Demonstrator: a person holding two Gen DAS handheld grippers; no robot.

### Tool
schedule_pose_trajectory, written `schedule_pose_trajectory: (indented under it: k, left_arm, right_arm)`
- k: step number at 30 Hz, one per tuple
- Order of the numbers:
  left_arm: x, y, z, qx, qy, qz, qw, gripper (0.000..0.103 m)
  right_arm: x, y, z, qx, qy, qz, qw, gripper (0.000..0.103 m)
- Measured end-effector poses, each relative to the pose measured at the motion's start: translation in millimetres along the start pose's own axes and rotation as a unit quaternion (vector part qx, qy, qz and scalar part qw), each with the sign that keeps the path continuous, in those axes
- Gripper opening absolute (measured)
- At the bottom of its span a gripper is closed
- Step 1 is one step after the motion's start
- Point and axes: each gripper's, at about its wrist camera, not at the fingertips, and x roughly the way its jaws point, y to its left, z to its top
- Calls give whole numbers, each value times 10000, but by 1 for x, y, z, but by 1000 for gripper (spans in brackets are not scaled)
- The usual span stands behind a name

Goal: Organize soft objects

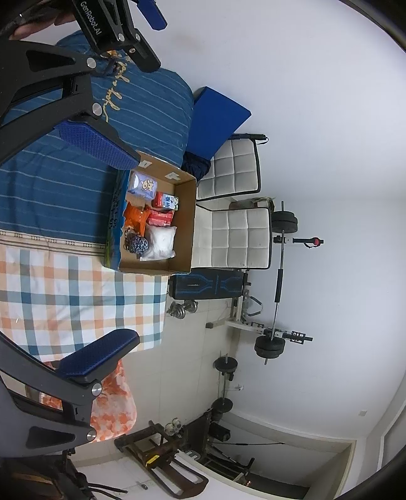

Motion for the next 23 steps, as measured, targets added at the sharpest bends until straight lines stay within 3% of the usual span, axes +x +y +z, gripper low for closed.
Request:
schedule_pose_trajectory:
  k: [23]
  left_arm:
    - [1,2,-2,-21,-18,25,10000,100]
  right_arm:
    - [-4,-1,1,-41,-31,-1,10000,103]
